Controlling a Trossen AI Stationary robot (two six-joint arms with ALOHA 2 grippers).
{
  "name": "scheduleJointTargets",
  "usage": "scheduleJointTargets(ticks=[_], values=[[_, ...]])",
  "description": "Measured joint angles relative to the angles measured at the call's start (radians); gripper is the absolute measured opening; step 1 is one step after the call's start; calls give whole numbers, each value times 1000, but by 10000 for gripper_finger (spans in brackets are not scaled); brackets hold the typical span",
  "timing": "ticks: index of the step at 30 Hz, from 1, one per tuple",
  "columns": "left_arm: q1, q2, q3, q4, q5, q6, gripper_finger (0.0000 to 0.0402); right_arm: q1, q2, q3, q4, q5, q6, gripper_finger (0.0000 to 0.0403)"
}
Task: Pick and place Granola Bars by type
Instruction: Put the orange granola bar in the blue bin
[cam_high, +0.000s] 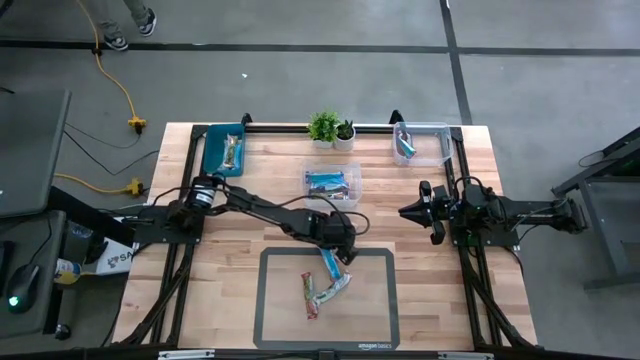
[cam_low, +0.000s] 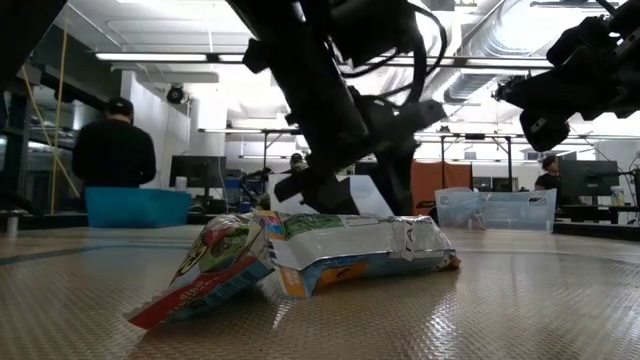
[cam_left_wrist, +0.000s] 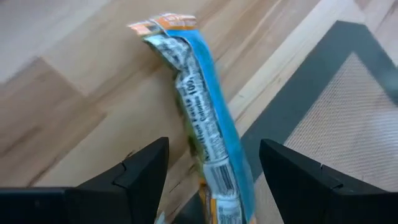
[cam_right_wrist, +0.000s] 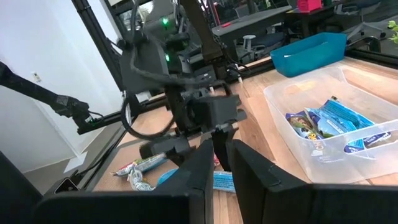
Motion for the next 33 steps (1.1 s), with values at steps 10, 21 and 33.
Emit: scheduleJointTargets(ticks=[10, 21, 33], values=[[0, 7, 1, 3, 24, 1, 243, 0, 2, 0, 1, 0, 0, 42], [1, 9, -1, 4, 46, 0, 130, 0, 2, 0, 2, 0, 0, 43], [-1, -11, 7, 68, 106, 19, 79, 0, 2, 0, 2, 0, 0, 44]])
